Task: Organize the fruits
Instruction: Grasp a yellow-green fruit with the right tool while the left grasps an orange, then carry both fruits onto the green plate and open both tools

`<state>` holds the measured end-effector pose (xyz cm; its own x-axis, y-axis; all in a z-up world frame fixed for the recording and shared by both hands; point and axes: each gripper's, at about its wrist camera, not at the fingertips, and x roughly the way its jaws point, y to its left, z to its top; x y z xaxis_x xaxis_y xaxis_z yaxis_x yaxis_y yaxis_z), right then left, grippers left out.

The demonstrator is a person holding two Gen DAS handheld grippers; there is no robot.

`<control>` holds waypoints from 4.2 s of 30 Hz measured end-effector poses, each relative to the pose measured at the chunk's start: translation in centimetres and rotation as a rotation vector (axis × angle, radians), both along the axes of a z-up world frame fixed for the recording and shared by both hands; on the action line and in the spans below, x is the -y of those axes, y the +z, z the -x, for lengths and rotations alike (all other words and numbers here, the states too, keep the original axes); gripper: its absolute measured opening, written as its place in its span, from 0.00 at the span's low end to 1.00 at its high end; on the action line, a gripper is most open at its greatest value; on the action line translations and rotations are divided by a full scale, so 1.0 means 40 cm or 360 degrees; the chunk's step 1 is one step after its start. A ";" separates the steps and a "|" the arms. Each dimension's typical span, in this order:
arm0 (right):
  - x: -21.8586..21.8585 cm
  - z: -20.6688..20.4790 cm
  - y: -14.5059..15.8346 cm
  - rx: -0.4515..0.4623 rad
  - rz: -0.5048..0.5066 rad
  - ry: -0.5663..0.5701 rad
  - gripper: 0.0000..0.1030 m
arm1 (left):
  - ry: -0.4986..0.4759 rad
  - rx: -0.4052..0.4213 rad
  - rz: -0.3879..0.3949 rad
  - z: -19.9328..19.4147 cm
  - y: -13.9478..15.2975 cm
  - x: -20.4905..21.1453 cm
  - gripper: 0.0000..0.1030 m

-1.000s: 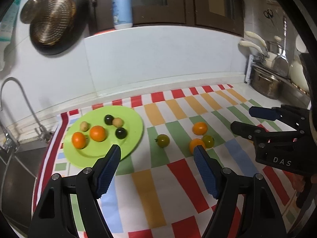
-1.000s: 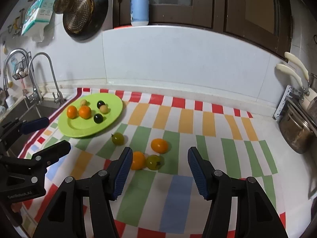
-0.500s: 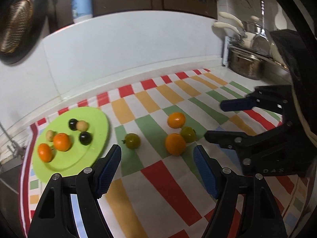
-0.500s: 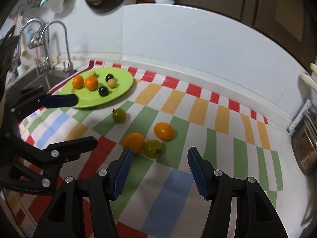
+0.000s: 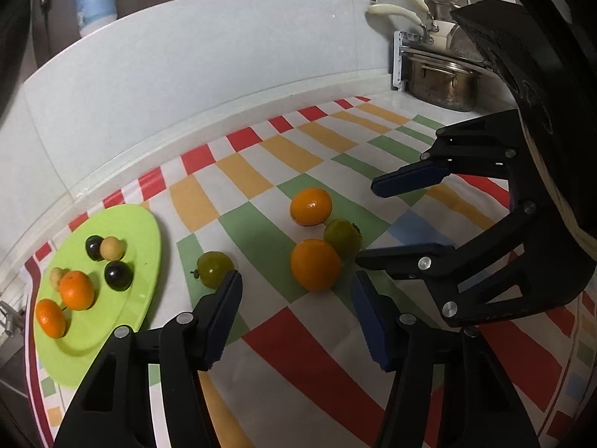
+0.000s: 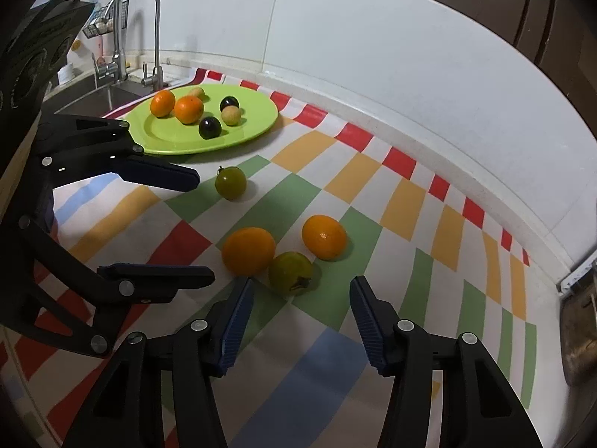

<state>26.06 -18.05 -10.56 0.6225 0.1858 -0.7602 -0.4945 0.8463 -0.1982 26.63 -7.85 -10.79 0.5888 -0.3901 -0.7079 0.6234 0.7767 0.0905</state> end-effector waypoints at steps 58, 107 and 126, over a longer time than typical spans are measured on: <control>-0.050 0.070 0.123 0.0109 -0.0457 -0.0247 0.30 | 0.0538 -0.0023 0.0230 0.073 0.130 -0.174 0.34; -0.385 -0.205 0.206 0.0064 -0.0583 -0.0078 0.30 | 0.0838 0.0080 0.0180 -0.164 0.184 -0.507 0.34; -0.417 -0.332 0.105 -0.0087 -0.0542 -0.0140 0.30 | 0.0730 -0.0050 0.0143 -0.296 0.077 -0.511 0.35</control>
